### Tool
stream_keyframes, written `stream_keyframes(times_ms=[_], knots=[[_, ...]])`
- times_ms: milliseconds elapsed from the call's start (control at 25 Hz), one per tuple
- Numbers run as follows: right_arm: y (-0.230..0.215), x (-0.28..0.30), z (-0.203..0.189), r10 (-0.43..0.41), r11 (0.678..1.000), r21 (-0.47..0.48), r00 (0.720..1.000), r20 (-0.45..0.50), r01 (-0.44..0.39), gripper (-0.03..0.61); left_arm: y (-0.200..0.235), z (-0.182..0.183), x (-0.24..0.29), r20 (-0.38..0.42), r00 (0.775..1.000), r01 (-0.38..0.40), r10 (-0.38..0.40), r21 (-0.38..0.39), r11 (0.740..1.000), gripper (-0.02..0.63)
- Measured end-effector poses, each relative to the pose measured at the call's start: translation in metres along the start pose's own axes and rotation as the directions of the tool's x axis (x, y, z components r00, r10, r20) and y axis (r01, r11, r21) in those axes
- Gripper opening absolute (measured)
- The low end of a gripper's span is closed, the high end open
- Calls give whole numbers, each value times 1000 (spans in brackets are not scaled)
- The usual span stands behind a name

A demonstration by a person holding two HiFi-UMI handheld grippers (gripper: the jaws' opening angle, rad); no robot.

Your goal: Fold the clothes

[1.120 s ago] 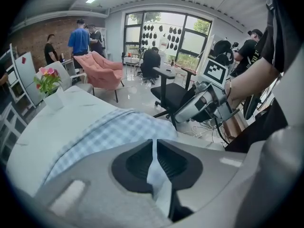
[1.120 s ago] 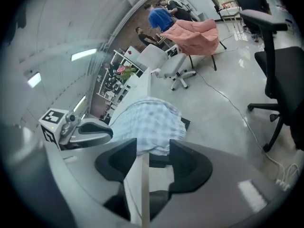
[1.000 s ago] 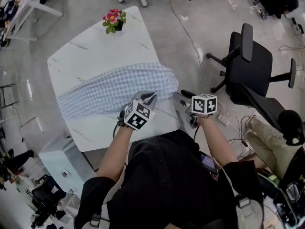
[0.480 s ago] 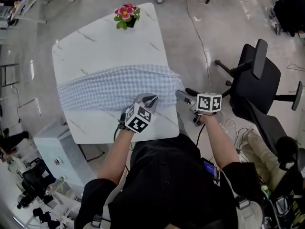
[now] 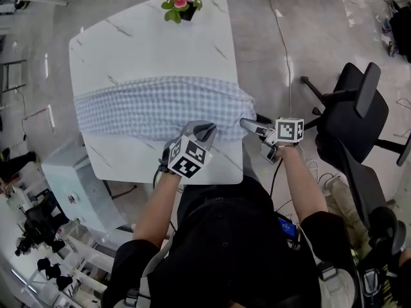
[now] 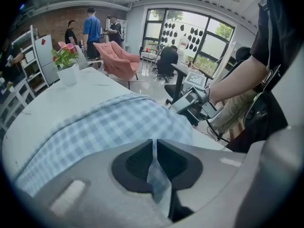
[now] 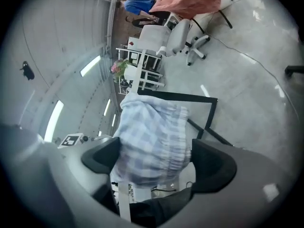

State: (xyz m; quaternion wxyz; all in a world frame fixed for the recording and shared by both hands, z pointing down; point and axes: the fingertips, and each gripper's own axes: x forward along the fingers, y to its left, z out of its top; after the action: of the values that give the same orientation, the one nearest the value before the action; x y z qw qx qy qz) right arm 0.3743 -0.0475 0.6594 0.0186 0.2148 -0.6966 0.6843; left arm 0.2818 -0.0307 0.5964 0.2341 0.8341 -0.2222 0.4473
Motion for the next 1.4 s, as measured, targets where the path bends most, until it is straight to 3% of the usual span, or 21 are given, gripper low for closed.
stream_keyframes(times_ms=[200, 480, 600, 760, 1120, 1320, 1400], knots=[[11, 21, -3, 162, 982, 99, 987, 13, -162, 496, 0, -7, 6, -26, 1000, 14, -14, -1, 1000, 37], [8, 29, -5, 156, 984, 89, 988, 0, -155, 518, 1, -7, 8, -9, 1000, 11, -11, -16, 1000, 37], [23, 29, -1, 193, 979, 67, 981, 5, -193, 452, 1, -7, 8, -6, 1000, 6, -6, -15, 1000, 37], [18, 23, -3, 135, 990, 26, 991, -2, -135, 386, 1, -8, 7, -6, 1000, 3, -3, -10, 1000, 37], [42, 10, 2, 5, 989, -149, 1000, 23, -2, 162, 0, -11, 7, -11, 1000, -8, 8, -8, 1000, 37], [43, -14, 10, -109, 967, -223, 990, 90, 127, 84, -1, -11, 8, -8, 1000, -11, 11, -2, 1000, 37], [51, -20, 10, -139, 948, -275, 985, 100, 161, 84, -2, -12, 7, -5, 1000, -13, 13, 1, 1000, 37]])
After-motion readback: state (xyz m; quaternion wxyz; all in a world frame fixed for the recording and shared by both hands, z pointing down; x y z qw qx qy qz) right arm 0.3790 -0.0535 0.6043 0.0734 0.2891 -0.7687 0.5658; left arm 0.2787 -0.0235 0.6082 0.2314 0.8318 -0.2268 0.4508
